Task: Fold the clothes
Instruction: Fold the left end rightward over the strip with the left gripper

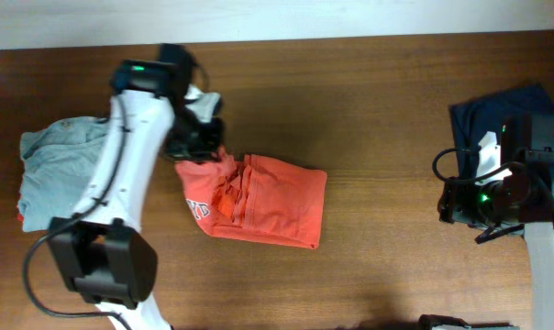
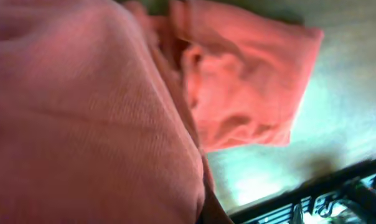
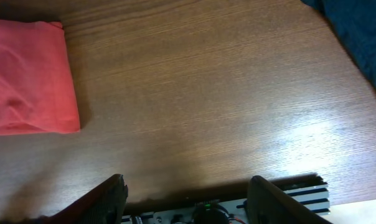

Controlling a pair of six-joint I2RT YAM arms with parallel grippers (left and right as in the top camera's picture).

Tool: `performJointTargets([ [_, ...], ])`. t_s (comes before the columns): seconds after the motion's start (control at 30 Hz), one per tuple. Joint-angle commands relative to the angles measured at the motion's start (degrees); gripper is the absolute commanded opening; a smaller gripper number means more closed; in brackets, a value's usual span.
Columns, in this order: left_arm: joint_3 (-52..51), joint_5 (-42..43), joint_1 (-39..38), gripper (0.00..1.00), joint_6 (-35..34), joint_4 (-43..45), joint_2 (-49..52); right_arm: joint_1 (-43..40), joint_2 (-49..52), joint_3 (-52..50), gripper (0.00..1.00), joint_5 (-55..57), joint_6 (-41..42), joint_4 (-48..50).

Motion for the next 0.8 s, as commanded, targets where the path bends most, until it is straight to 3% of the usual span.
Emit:
performJointTargets([
  [0.0, 1.0, -3.4, -6.2, 0.01, -4.6, -0.1, -1.4, -0.4, -0.7, 0.5, 0.67, -1.0, 0.0, 0.0],
  [0.3, 0.8, -6.9, -16.1, 0.01, -10.3, 0.2, -1.4, -0.4, -0.7, 0.5, 0.67, -1.0, 0.0, -0.3],
  [0.77, 0.5, -7.0, -22.3, 0.01, -17.1, 3.7, -1.4, -0.4, -0.7, 0.5, 0.67, -1.0, 0.0, -0.9],
])
